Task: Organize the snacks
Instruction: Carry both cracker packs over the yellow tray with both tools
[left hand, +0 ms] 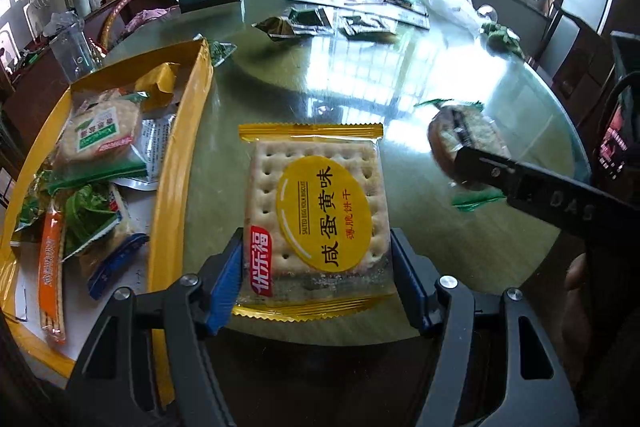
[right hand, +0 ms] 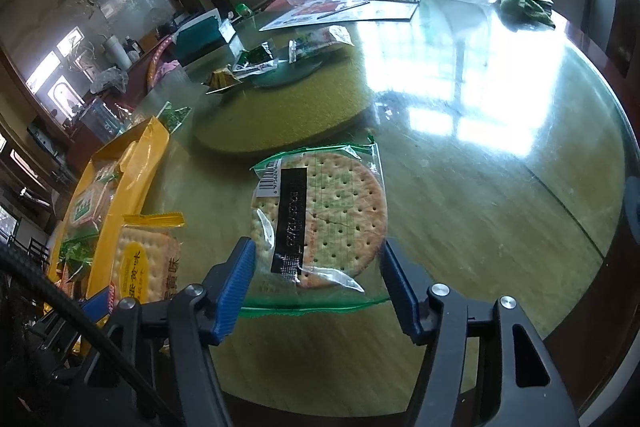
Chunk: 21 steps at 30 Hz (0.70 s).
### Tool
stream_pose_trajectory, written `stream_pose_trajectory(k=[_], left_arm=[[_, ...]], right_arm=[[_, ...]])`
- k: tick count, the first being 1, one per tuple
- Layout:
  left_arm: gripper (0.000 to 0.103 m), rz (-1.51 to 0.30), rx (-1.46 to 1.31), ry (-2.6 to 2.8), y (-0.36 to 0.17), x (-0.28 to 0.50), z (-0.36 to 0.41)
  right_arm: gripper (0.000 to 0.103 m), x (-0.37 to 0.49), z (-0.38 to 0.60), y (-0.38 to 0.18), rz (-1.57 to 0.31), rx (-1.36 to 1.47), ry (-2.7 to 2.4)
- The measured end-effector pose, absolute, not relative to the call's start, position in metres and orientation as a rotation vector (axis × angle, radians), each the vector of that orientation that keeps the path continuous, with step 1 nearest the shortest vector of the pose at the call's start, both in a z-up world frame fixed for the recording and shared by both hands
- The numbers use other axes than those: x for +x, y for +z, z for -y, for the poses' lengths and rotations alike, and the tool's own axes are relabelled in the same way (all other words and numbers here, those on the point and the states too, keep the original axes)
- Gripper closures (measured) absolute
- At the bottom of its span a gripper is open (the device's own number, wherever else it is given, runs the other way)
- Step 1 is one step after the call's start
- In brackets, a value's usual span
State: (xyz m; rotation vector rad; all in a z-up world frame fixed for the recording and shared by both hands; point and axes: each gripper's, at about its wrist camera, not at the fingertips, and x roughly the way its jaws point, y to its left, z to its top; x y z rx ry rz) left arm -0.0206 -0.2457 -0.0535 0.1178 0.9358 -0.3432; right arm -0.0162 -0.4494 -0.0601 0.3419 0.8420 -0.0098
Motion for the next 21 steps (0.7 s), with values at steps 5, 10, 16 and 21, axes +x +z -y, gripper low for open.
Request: stream_pose_trajectory(k=[5, 10, 16, 21], left_arm=[[0.034, -0.916, 0.068, -0.354, -0.037, -0.025, 0.226], [0.034, -0.886, 0.042, -0.345, -0.024, -0.03, 0.208], [0.034, -0.871, 0.017, -0.324, -0.019, -0.024, 0.194], [0.034, -0.863, -0.002, -0.303, -0.017, -0.019, 0.185]], right_arm=[[0.05, -0.01, 0.439, -0.061, -0.867, 0.308, -0.009], [0.048, -0.003, 0.437, -0.069, -0.893, 0.337, -0.003], [0.033, 0.009, 0.43, -0.069, -0.902, 0.314, -0.03], [0.027, 0.017, 0.418, -0.07, -0.9, 0.239, -0.063]])
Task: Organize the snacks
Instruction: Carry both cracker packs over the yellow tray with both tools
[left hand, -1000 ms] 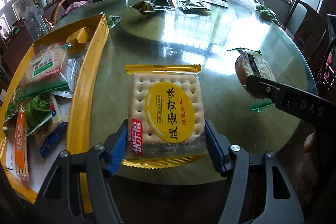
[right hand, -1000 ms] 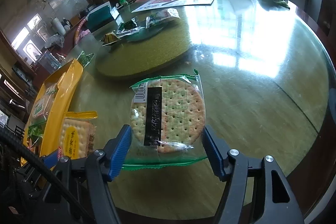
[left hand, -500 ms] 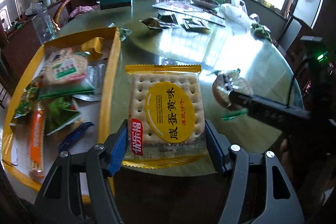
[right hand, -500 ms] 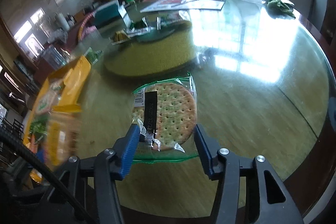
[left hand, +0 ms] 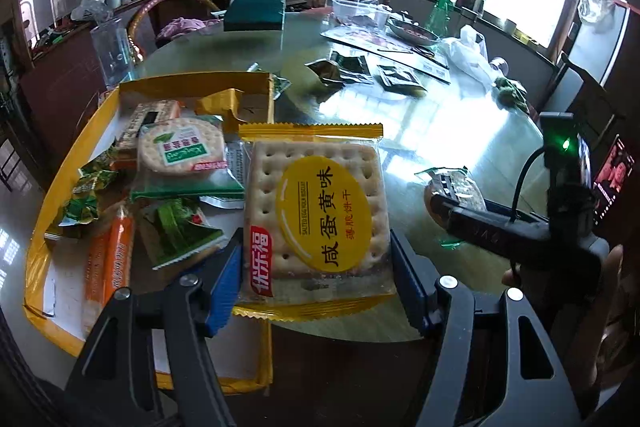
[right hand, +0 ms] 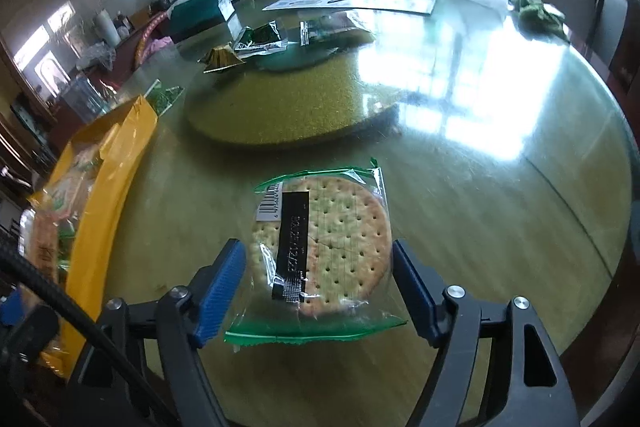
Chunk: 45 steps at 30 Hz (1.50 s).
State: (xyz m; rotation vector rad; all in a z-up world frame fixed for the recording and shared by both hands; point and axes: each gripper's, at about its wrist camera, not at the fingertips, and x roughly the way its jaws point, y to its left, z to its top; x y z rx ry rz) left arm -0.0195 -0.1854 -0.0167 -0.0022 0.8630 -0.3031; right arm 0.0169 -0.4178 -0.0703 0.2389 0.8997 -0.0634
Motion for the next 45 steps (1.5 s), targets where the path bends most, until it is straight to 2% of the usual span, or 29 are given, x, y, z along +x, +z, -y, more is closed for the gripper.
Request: stream_pose_trajectory(k=[7, 15, 26, 37, 45], left_arm=[[0.034, -0.851, -0.017, -0.286, -0.015, -0.017, 0.175], [0.034, -0.832, -0.044, -0.273, -0.01, -0.017, 0.158], [0.034, -0.793, -0.191, -0.17, 0.013, 0.006, 0.062], [0.034, -0.832, -0.206, -0.024, -0.018, 0.049, 0.01], [0.034, -0.851, -0.204, -0.025, -0.027, 0.06, 0.007]], right_arm=[[0.029, 0.019, 0.4, -0.075, -0.887, 0.096, -0.137], [0.029, 0.019, 0.393, -0.061, -0.843, 0.193, -0.045], [0.029, 0.045, 0.323, -0.009, -0.787, 0.269, 0.321], [0.029, 0.125, 0.234, -0.019, -0.865, 0.188, 0.438], [0.029, 0.139, 0.213, -0.026, -0.884, 0.126, 0.413]])
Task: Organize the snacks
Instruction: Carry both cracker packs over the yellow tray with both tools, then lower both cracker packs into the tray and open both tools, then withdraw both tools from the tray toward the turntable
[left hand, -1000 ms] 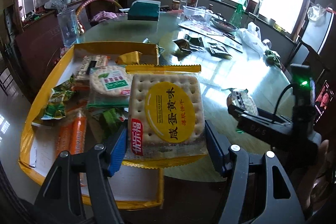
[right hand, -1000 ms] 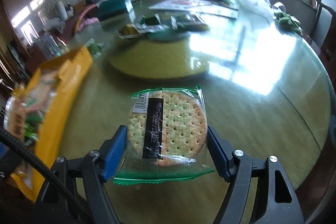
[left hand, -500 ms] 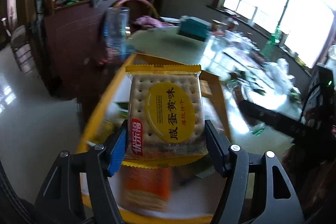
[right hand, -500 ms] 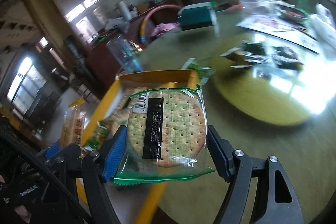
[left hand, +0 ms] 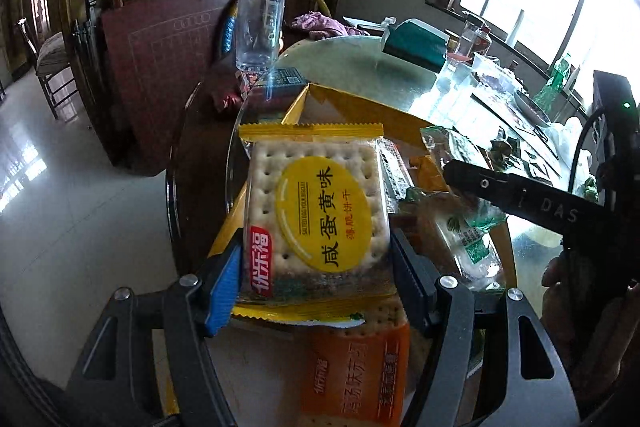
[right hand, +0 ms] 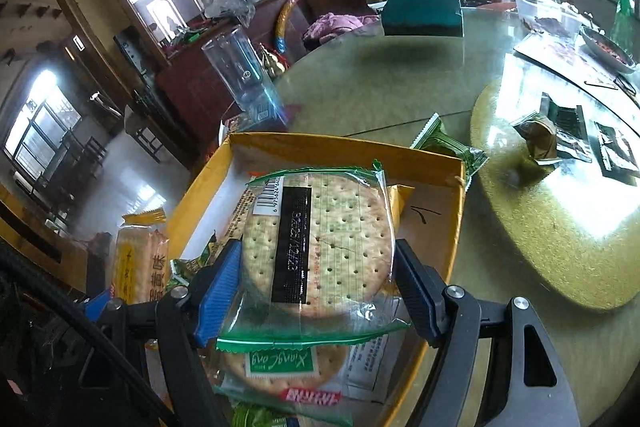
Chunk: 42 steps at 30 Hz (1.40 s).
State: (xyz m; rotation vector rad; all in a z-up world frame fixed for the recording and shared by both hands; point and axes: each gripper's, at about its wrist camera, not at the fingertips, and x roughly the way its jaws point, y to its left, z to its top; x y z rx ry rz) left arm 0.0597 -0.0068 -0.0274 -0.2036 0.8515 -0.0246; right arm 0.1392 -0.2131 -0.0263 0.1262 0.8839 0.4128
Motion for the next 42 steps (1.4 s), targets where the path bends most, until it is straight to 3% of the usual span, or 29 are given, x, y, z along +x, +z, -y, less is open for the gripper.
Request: stream_pose_trajectory(k=[11, 13, 15, 29, 42], left_arm=[[0.034, -0.88, -0.164, -0.007, -0.037, 0.068, 0.008], [0.031, -0.877, -0.169, 0.0, -0.036, 0.068, 0.009], [0.022, -0.869, -0.172, 0.004, -0.035, 0.066, 0.009], [0.017, -0.764, -0.16, 0.088, -0.003, 0.036, 0.025], [0.017, -0.753, -0.046, -0.105, 0.022, 0.022, 0.116]], right_arm=[[0.027, 0.148, 0.209, -0.033, -0.899, 0.12, 0.396], [0.027, 0.146, 0.21, -0.033, -0.897, 0.122, 0.4], [0.027, 0.145, 0.211, -0.031, -0.896, 0.13, 0.4], [0.024, 0.11, 0.237, -0.009, -0.818, 0.174, 0.452], [0.024, 0.066, 0.332, -0.012, -0.757, 0.266, 0.348]])
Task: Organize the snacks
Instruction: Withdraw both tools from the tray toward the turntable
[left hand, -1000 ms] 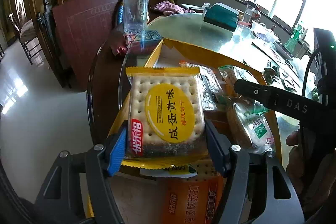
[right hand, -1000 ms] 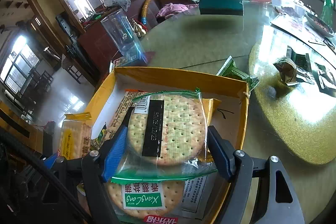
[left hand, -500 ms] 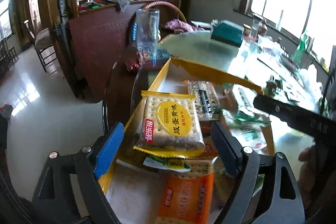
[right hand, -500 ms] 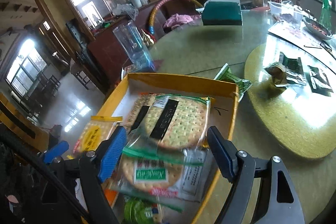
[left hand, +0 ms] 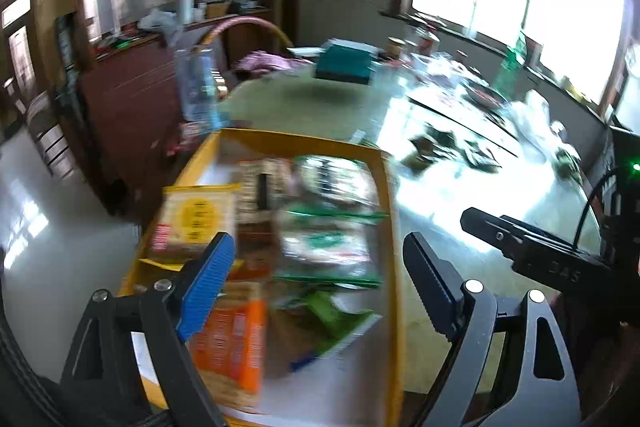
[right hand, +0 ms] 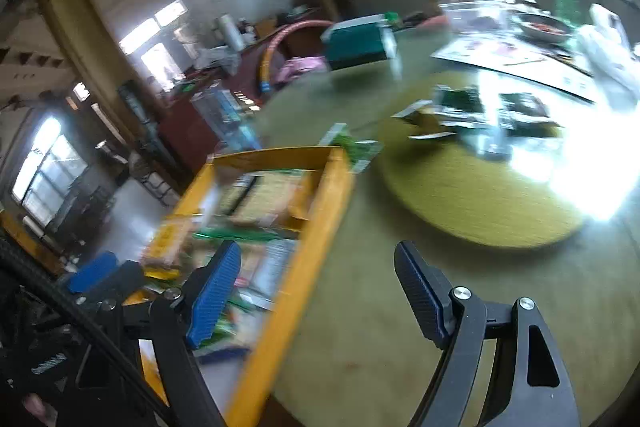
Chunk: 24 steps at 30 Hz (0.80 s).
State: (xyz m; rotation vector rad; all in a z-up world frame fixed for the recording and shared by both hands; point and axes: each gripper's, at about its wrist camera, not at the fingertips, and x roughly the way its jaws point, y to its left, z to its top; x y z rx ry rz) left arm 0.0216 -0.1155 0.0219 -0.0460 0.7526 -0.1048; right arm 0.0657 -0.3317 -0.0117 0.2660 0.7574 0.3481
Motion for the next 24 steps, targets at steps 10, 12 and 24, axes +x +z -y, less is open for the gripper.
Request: stream_pose_trajectory(k=[10, 12, 24], left_arm=[[0.017, -0.801, 0.028, -0.219, 0.016, 0.025, 0.18], [0.017, -0.809, 0.03, -0.228, 0.014, 0.026, 0.188], [0.017, -0.829, 0.027, -0.243, 0.005, 0.036, 0.206]], right_arm=[[0.024, 0.063, 0.399, -0.024, -0.797, 0.277, 0.257], [0.024, 0.065, 0.41, -0.025, -0.801, 0.274, 0.246], [0.024, 0.139, 0.46, -0.026, -0.893, 0.151, 0.191]])
